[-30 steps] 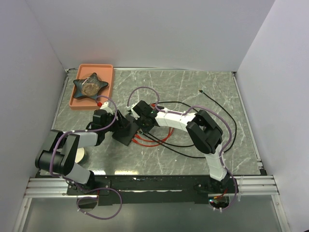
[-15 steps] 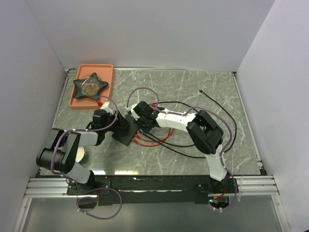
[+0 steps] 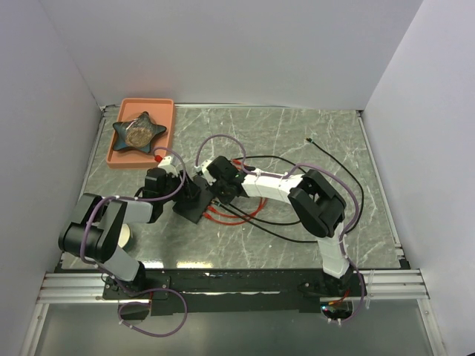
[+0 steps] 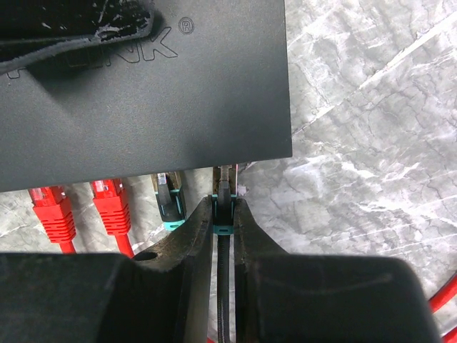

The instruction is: Insert the plug into the switch port

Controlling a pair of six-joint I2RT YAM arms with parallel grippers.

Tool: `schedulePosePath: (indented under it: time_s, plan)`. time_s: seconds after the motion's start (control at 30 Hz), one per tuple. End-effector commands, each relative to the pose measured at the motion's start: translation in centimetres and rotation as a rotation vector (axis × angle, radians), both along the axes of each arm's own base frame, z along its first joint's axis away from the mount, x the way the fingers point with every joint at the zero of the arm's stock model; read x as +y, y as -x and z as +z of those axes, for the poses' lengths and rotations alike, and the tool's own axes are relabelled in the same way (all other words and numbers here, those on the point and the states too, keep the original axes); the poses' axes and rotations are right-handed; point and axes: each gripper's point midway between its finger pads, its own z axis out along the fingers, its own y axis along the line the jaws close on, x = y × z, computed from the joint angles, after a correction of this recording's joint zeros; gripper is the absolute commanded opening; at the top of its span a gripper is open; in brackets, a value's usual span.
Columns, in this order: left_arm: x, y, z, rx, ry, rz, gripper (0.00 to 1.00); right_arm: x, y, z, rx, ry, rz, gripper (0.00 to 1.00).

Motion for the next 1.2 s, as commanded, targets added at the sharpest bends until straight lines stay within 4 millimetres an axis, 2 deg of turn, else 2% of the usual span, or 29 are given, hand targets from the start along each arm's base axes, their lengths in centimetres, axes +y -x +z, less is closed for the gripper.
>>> schedulePosePath:
  time_s: [0.0, 0.17, 0.4, 0.87, 1.17]
  plan:
    - [-7.2, 3.8, 2.3, 0.003, 0.162, -0.321, 0.58, 5.7, -1.4, 3.5, -0.108, -0.237, 0.085, 0.0]
    - [-8.0, 4.7, 2.9, -0.01, 0.188, -0.38, 0.56, 6.1, -1.5, 3.7, -0.109, -0.253, 0.088, 0.0]
    - [-9.2, 6.4, 3.9, -0.03, 0.257, -0.497, 0.47, 6.3, -1.7, 4.4, -0.134, -0.277, 0.095, 0.0]
    - [-11.0, 9.4, 5.9, -0.094, 0.286, -0.666, 0.43, 6.9, -1.7, 5.9, -0.166, -0.335, 0.123, 0.0]
    - [-13.2, 10.9, 6.8, -0.115, 0.306, -0.766, 0.42, 7.5, -0.4, 7.4, -0.18, -0.392, 0.212, 0.0]
